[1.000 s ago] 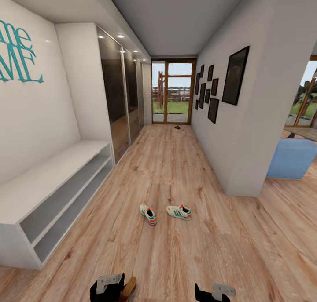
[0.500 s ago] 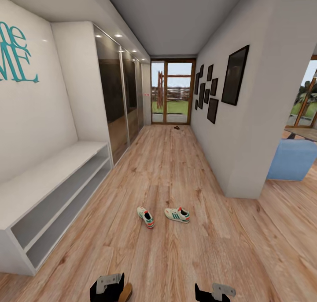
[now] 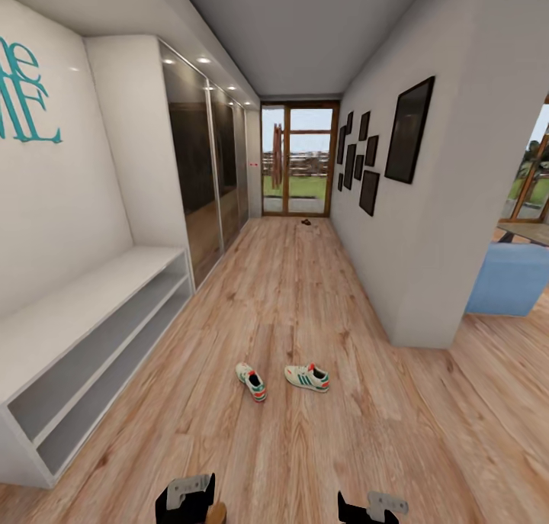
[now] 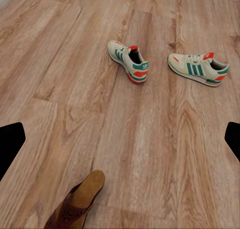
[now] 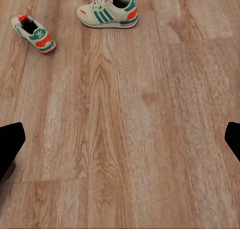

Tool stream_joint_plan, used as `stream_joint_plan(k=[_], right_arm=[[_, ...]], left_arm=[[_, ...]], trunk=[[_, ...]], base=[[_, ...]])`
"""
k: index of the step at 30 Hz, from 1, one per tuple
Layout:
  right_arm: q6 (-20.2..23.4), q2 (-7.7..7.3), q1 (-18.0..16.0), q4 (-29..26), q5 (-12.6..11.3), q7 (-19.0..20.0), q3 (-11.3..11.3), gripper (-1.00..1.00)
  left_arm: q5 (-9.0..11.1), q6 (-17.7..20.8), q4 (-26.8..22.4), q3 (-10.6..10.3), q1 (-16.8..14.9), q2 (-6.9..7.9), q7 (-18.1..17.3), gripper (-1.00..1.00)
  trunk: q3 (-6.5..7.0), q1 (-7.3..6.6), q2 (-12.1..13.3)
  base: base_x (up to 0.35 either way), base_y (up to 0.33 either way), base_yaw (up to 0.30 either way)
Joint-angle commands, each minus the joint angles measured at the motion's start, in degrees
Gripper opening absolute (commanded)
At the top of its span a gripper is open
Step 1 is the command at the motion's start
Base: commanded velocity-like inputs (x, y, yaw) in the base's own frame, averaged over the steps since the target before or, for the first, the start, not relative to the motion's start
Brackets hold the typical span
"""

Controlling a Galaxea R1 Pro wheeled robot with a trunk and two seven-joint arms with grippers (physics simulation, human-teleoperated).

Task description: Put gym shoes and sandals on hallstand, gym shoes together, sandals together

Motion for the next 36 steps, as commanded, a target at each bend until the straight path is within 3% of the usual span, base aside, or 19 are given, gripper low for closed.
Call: stream_joint_plan(k=[1,13,36], right_arm=[[0.0,0.0,0.0,0.0,0.0,0.0,0.0,1.0],[0.0,0.0,0.0,0.0,0.0,0.0,0.0,1.0],[0.0,0.0,0.0,0.0,0.0,0.0,0.0,1.0]], left_arm=[[0.0,0.0,0.0,0.0,0.0,0.0,0.0,1.0],[-0.1,0.1,0.0,0.0,0.0,0.0,0.0,1.0],[-0.3,0.1,0.0,-0.1,0.0,0.0,0.0,1.0]], trunk=[[0.0,0.0,0.0],[0.0,0.0,0.0],[0.0,0.0,0.0]], base=[[0.239,-0.033,0.0],[0.261,-0.13,0.0],[0.258,-0.237,0.0]])
